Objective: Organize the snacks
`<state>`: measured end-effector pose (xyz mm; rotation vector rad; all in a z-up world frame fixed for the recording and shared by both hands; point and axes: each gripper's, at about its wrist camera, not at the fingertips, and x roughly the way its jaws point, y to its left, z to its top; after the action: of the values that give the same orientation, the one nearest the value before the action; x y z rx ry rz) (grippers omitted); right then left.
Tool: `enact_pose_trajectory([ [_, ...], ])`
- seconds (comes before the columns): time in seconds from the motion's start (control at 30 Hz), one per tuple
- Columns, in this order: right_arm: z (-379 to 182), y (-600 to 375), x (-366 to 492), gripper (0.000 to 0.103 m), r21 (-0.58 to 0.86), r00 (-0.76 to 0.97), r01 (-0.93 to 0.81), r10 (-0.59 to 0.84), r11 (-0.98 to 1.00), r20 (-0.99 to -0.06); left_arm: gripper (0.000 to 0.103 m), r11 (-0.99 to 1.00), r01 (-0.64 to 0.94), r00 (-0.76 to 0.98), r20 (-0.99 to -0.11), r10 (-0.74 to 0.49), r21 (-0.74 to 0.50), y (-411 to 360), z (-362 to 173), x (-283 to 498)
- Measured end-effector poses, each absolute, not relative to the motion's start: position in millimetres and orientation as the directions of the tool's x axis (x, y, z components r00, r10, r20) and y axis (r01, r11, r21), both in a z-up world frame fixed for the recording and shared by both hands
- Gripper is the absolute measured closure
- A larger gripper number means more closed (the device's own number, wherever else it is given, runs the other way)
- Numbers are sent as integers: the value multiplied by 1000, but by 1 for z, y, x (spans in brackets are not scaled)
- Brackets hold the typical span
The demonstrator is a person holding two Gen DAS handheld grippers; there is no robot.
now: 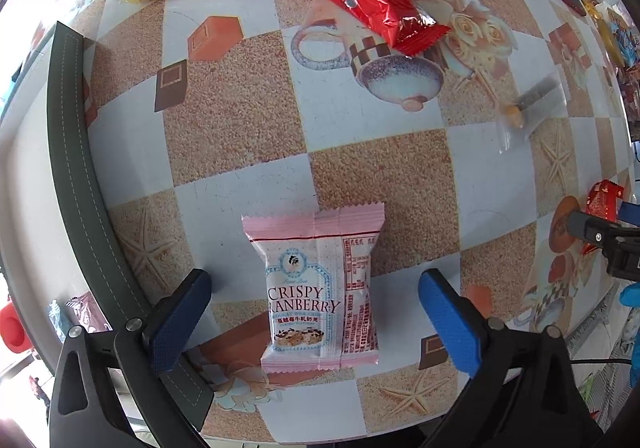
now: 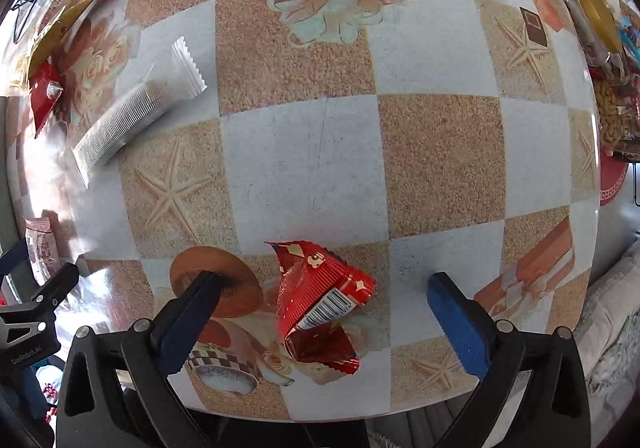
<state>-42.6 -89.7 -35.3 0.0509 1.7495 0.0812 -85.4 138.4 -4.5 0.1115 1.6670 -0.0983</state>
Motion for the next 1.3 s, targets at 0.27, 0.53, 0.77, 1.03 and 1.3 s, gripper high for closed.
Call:
enact_pose_trajectory([
  [0.27, -33, -91, -75, 0, 83, -125, -8, 81, 997, -989, 0, 992, 123, -91, -996, 9, -2, 141, 2, -87],
  [0.53, -27, -88, -94, 0, 82, -113, -6, 81, 997, -990, 0, 993, 120, -85, -996, 5, -5, 142, 4, -88],
  [0.77, -26, -87, -95, 0, 82, -116, -9, 80, 997, -990, 0, 993, 119, -82, -997, 3, -7, 141, 2, -86],
  [1.03, -27, -84, -91, 0, 81, -159, -15, 78, 997, -984, 0, 993, 117, -103, -995, 8, -4, 144, 1, -97],
  [1.3, -15, -71, -83, 28, 83, -156, -69, 72, 994, -985, 32, 988, 151, -89, -996, 11, -2, 141, 13, -103],
])
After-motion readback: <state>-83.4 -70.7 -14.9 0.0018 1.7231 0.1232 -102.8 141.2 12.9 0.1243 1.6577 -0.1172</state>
